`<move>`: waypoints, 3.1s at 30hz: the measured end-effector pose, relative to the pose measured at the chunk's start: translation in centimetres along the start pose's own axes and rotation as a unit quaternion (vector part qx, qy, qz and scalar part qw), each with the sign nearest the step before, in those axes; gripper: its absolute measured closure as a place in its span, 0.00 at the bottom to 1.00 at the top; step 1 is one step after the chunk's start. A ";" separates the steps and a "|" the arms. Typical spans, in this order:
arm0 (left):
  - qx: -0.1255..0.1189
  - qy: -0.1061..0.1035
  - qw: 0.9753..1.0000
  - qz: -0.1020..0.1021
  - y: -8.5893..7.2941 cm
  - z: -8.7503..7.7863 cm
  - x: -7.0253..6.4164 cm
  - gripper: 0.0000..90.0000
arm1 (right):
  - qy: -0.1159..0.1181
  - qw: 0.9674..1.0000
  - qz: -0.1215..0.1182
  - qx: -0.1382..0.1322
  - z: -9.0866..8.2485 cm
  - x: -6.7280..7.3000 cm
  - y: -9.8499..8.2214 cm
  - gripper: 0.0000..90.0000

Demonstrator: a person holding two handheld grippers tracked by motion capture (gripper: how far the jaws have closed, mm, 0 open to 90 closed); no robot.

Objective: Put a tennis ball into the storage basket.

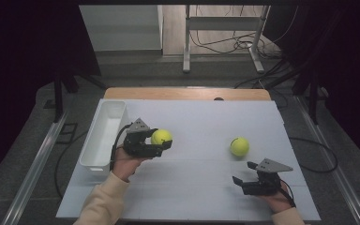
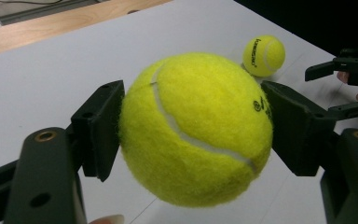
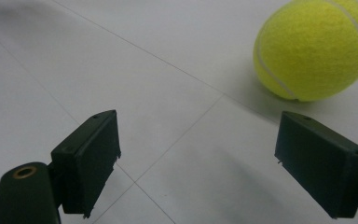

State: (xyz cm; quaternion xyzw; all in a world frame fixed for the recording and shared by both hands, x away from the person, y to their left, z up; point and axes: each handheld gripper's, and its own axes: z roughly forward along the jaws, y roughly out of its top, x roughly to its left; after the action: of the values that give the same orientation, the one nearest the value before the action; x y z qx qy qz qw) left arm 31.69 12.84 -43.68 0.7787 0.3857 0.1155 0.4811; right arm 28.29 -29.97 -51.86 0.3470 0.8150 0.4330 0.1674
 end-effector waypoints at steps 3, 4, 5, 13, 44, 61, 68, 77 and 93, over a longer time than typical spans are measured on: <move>-0.003 0.002 1.000 -0.001 0.0 -0.2 0.1 0.29 | 0.000 1.000 0.001 0.000 0.0 0.0 0.0 0.16; -0.004 0.002 1.000 -0.001 0.1 -0.3 0.1 0.29 | 0.000 1.000 0.001 0.000 0.0 0.0 0.0 0.16; -0.007 0.003 1.000 -0.003 0.1 -0.5 0.2 0.29 | 0.000 1.000 0.001 0.000 0.0 0.0 0.0 0.16; -0.027 0.016 0.999 -0.012 0.2 -1.4 0.8 0.29 | -0.001 1.000 0.001 0.001 0.0 0.0 0.0 0.16; -0.092 0.057 0.993 -0.050 0.1 -5.2 3.2 0.29 | -0.003 1.000 0.001 0.002 0.0 -0.1 -0.1 0.16; -0.107 0.097 0.988 -0.057 -0.2 -6.4 4.5 0.29 | -0.003 1.000 0.001 0.002 0.0 -0.1 -0.1 0.16; -0.114 0.108 0.985 -0.069 -0.5 -7.2 5.4 0.29 | -0.003 1.000 0.000 0.003 0.0 -0.1 -0.1 0.16; -0.120 0.120 0.982 -0.083 -0.9 -8.0 6.4 0.29 | -0.003 1.000 0.000 0.003 0.0 -0.1 -0.1 0.16; -0.125 0.140 0.978 -0.094 -1.4 -8.7 7.6 0.29 | -0.004 1.000 -0.001 0.006 0.0 0.0 0.0 0.16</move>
State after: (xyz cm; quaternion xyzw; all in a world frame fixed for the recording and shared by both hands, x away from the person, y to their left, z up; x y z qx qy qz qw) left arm 31.37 24.31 -41.85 0.6492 0.5031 0.2250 0.5241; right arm 28.33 -30.00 -51.92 0.3491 0.8170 0.4266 0.1692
